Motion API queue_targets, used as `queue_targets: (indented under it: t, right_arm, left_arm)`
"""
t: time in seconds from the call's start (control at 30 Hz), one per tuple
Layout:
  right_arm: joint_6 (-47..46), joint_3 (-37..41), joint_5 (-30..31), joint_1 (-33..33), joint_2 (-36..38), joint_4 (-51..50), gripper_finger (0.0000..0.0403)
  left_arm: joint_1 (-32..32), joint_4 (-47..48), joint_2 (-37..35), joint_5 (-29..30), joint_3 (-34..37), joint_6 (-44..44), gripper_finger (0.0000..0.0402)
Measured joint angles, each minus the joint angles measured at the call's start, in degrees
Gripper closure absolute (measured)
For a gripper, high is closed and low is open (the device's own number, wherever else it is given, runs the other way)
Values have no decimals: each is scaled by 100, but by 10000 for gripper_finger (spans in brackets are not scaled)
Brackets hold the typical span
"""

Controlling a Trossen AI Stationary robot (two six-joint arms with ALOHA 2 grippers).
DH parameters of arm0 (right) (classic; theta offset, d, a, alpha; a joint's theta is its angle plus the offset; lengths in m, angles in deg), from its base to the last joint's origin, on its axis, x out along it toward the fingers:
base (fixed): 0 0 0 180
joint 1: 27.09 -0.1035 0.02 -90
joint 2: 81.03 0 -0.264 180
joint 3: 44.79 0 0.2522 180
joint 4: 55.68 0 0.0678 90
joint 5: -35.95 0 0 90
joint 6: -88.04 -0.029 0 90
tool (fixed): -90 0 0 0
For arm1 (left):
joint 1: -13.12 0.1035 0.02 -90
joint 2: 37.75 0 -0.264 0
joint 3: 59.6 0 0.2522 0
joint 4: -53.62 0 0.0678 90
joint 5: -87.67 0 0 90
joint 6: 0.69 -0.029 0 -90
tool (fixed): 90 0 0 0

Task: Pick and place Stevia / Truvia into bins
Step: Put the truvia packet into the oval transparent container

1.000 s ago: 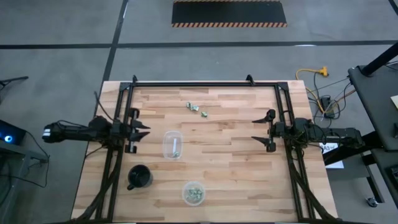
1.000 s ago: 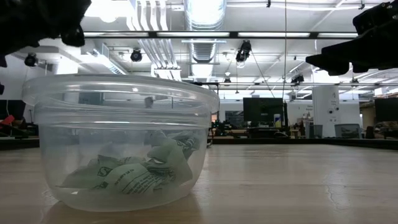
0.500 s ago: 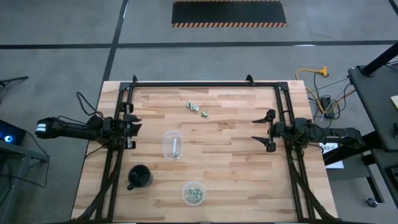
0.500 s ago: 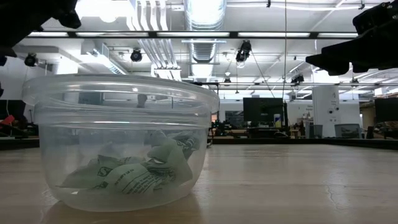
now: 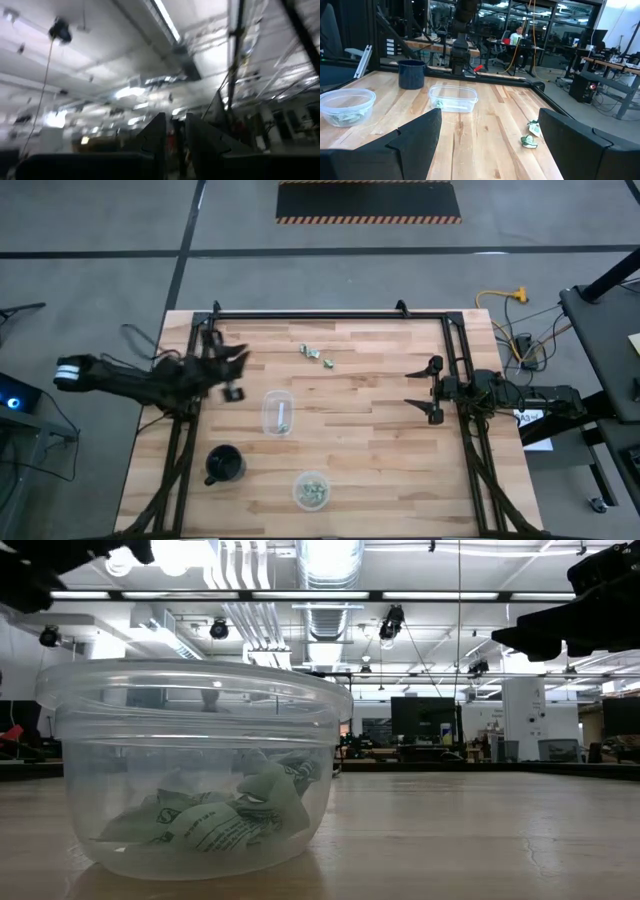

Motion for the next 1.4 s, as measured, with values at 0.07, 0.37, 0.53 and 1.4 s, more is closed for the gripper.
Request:
queue_targets:
  t: [0.07, 0.37, 0.53, 1.4]
  right_arm:
    - [1, 0, -1, 0, 0, -2, 78]
    - [2, 0, -1, 1, -2, -3, 78]
    - [2, 0, 0, 2, -2, 0, 78]
    - [2, 0, 0, 0, 2, 0, 78]
  left_arm:
    - [2, 178, 445, 537, -312, 150, 344]
    - [7, 3273, 1946, 1653, -2249, 751, 344]
    - [42, 5605, 2584, 1699, -3507, 1567, 344]
    - [1409, 7482, 4778, -519, -4680, 2856, 344]
